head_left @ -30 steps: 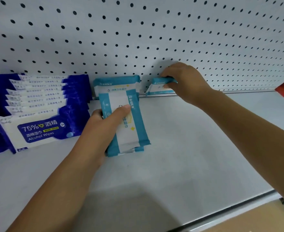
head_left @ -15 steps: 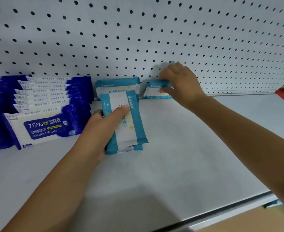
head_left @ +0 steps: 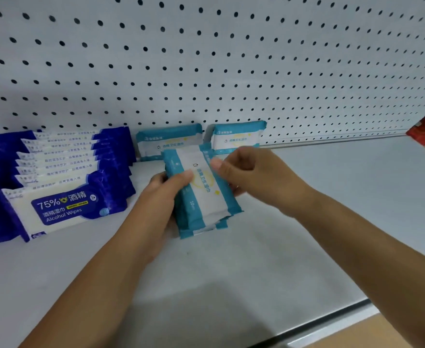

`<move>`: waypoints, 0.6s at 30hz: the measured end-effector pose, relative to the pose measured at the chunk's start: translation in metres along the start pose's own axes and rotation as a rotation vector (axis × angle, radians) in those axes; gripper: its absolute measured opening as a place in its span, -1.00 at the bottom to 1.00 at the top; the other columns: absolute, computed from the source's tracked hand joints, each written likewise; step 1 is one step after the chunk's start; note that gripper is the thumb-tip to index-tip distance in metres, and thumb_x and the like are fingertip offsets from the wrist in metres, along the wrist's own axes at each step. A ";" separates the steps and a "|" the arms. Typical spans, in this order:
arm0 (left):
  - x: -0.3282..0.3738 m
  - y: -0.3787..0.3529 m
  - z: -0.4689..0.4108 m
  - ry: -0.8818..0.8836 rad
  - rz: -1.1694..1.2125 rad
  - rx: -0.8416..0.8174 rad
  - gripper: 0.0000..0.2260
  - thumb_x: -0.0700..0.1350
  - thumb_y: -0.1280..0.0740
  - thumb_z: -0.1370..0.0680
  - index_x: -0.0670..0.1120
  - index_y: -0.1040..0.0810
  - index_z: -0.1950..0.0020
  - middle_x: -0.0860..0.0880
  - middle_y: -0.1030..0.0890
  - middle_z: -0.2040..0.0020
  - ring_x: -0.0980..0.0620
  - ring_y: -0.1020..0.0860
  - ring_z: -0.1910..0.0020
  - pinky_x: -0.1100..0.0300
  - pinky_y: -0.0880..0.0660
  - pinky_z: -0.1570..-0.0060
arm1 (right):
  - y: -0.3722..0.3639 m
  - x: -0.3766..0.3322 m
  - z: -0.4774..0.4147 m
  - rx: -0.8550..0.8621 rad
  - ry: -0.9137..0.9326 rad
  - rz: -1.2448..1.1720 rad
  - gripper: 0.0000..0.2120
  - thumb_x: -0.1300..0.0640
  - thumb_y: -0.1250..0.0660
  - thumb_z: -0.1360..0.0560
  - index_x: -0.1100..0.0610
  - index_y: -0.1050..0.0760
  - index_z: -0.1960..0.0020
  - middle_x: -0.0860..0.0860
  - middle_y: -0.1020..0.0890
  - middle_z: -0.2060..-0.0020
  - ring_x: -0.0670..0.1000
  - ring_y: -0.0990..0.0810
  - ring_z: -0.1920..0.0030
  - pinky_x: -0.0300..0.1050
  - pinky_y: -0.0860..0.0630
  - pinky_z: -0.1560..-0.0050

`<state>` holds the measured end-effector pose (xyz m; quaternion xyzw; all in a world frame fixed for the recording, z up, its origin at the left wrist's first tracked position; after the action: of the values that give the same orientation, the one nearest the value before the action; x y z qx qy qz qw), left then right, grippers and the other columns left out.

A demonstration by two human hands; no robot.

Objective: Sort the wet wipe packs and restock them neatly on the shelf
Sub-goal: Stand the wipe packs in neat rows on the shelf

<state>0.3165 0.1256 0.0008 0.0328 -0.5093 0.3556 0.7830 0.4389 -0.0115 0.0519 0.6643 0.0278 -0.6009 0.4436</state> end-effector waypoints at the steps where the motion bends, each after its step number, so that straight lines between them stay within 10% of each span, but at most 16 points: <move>1: 0.000 -0.004 0.000 -0.024 -0.022 -0.023 -0.56 0.02 -0.45 -0.54 0.03 -0.49 -0.40 -0.01 -0.74 -0.11 -0.07 -0.73 -0.06 -0.16 -0.64 -0.11 | -0.003 -0.001 0.007 -0.020 -0.016 0.017 -0.55 -0.26 -0.49 -0.37 0.12 -0.58 0.08 -0.01 -0.73 0.21 0.01 -0.72 0.17 0.04 -0.68 0.05; 5: -0.007 -0.009 0.004 -0.045 -0.099 -0.081 -0.30 0.19 -0.50 -0.30 0.08 -0.48 -0.41 0.03 -0.73 -0.15 -0.06 -0.72 -0.11 -0.17 -0.61 -0.18 | 0.005 0.002 0.020 -0.069 -0.086 -0.063 -0.61 -0.13 -0.53 -0.39 0.11 -0.56 -0.05 -0.05 -0.75 0.16 -0.08 -0.74 0.14 -0.10 -0.67 0.09; 10: -0.009 -0.008 0.000 -0.066 -0.101 -0.020 -0.58 -0.06 -0.47 -0.53 0.03 -0.51 -0.38 0.04 -0.74 -0.11 0.00 -0.73 -0.03 -0.06 -0.65 -0.07 | 0.053 0.025 0.006 0.060 -0.106 -0.150 -0.69 -0.02 -0.50 -0.45 0.11 -0.54 -0.09 0.01 -0.75 0.14 -0.02 -0.73 0.15 -0.10 -0.61 0.22; 18: -0.007 -0.005 -0.003 -0.053 -0.081 0.002 -0.59 -0.06 -0.48 -0.55 0.05 -0.51 -0.38 0.05 -0.74 -0.10 0.00 -0.73 -0.04 -0.09 -0.65 -0.10 | 0.143 0.066 -0.055 0.460 0.127 0.637 -0.85 0.19 -0.44 -0.49 0.09 -0.64 -0.06 0.05 -0.66 0.10 0.09 -0.55 0.12 -0.09 -0.44 0.14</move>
<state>0.3206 0.1192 -0.0053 0.0637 -0.5278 0.3234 0.7828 0.5815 -0.0961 0.0710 0.7576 -0.2874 -0.3813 0.4449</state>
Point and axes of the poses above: each hand's wrist, its own z-axis away from the middle knuckle, its own y-axis out of the back of the hand, x = y × z, the point moved 3 cm from there along -z, towards the middle knuckle
